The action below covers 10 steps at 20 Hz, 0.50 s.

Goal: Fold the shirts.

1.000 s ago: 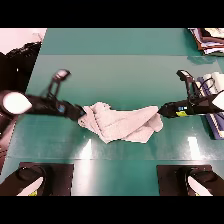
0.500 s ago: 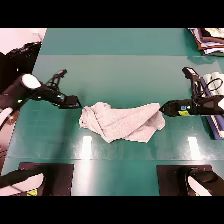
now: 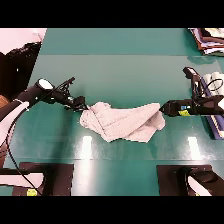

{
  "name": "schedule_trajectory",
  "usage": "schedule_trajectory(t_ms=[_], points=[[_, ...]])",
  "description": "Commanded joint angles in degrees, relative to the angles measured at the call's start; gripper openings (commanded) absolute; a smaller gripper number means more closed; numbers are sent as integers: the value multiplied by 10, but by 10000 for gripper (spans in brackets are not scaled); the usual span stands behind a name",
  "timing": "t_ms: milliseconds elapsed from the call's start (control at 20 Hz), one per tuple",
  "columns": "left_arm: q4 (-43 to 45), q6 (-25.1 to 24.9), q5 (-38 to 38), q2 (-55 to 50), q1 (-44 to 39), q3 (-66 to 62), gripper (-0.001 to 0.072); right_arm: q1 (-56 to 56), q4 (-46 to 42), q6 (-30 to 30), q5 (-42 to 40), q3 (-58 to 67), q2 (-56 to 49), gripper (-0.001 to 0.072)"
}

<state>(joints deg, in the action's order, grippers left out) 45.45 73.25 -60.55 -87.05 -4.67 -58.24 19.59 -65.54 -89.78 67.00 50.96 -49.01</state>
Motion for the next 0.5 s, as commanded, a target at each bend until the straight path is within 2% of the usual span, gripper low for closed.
schedule_trajectory(t_ms=[0, 150, 450], points=[[-9, -4, 4, -1, 1, -17, 25, 0, -1, -2, -5, 0, 1, 13], [0, -9, 8, 49, 1, -69, 25, -22, -6, -1, -4, 37, 0, 13], [80, -9, 16, 242, 2, -266, 26, -102, -6, 48, 23, 264, 0, 13]])
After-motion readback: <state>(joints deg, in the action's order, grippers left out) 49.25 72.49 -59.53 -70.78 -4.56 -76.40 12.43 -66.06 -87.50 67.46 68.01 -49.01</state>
